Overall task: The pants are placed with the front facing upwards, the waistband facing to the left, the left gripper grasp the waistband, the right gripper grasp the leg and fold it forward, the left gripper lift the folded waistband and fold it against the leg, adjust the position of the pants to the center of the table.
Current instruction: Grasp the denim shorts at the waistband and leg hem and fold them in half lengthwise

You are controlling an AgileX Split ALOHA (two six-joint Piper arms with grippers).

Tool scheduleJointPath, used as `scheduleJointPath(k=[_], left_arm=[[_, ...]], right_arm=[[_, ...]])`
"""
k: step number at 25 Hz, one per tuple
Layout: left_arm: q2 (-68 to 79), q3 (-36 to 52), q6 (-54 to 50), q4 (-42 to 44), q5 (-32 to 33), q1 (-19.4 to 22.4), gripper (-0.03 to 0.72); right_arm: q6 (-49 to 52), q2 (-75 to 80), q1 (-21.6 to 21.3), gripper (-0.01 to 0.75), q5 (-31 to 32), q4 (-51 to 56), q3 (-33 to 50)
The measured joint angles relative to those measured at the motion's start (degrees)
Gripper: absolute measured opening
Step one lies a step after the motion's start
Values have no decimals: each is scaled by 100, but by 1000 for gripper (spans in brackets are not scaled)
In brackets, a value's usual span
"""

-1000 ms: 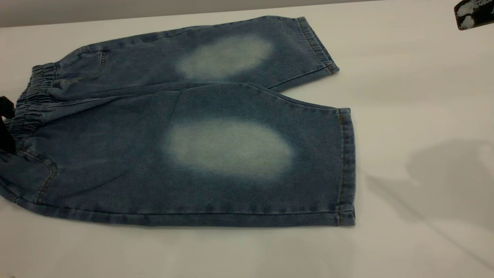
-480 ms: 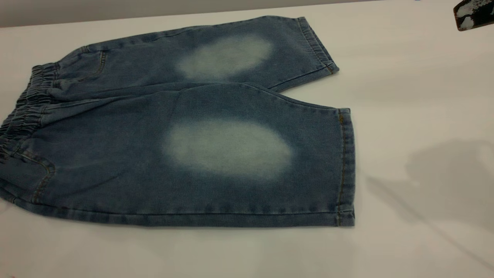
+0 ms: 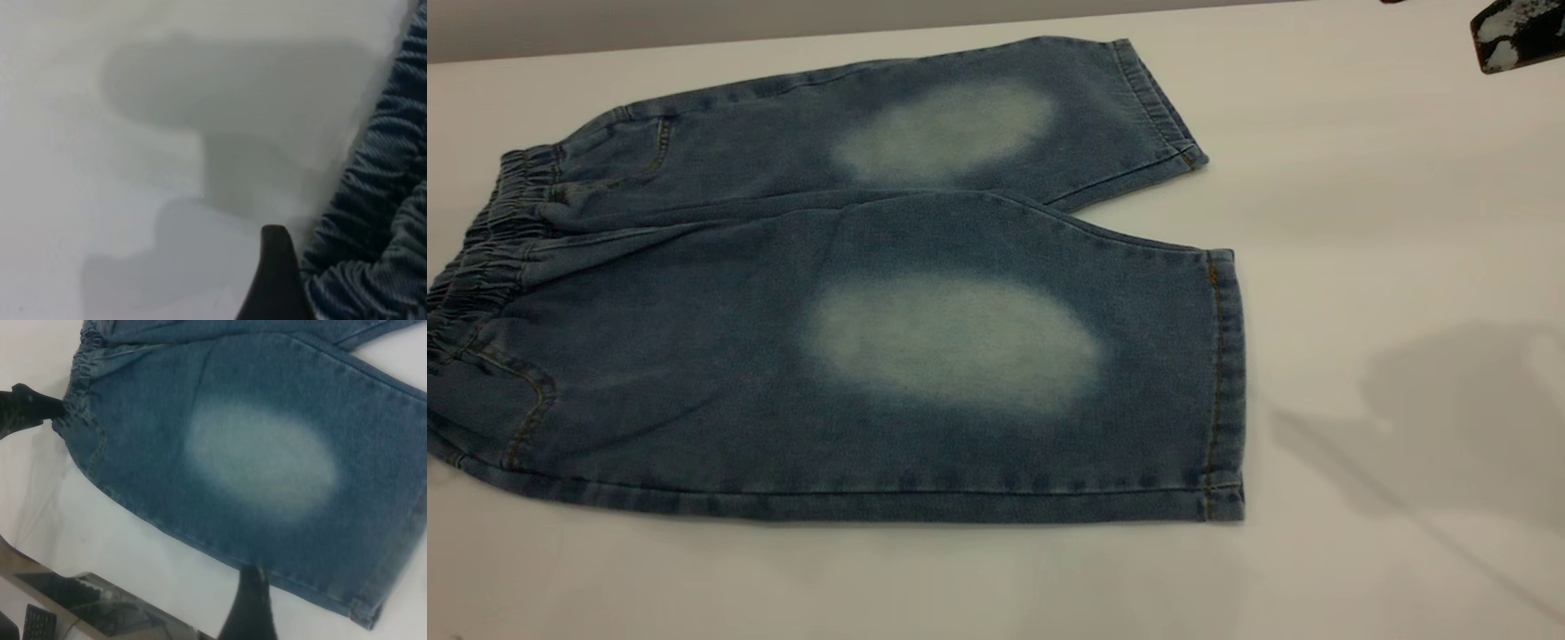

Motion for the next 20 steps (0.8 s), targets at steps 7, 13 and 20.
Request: scheduleJointPath(k=[7, 13, 20], left_arm=[[77, 5, -14, 0, -139, 0, 473], [437, 5, -46, -12, -323, -61, 467], [507, 5, -46, -12, -642, -425, 378]], right_arm=[[0, 0, 0, 533, 13, 0, 0], [-11, 0, 0, 533, 19, 17, 0], [-24, 0, 0, 533, 51, 17, 0]])
